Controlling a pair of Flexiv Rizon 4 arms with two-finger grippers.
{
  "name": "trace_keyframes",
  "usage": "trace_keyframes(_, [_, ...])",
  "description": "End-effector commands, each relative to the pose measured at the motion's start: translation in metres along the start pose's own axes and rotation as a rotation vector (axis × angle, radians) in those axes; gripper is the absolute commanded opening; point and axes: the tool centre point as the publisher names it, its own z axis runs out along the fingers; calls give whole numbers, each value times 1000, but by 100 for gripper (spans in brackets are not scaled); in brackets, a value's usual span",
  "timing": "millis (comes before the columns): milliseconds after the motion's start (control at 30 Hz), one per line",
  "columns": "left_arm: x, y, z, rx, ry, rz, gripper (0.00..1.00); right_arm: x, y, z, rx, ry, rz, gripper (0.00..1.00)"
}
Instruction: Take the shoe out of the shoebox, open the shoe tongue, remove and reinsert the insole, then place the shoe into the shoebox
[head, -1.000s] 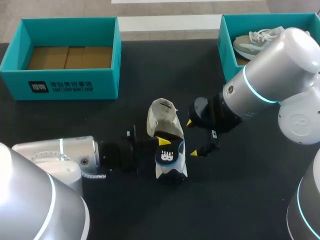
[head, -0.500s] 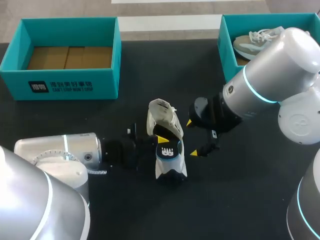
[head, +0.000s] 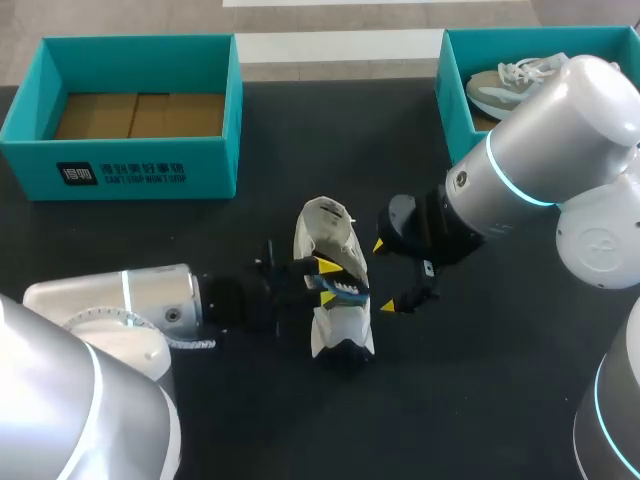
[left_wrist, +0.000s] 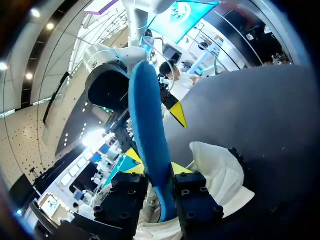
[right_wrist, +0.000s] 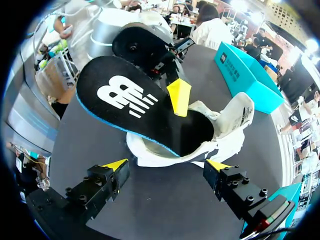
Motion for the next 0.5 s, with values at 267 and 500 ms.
trace_keyframes(267, [24, -9, -9, -15, 7, -30, 0, 1, 0, 1, 1, -3, 0, 100])
trace_keyframes(500, [26, 9, 7, -34, 15, 15, 0, 1, 0, 1, 1, -3, 0, 100])
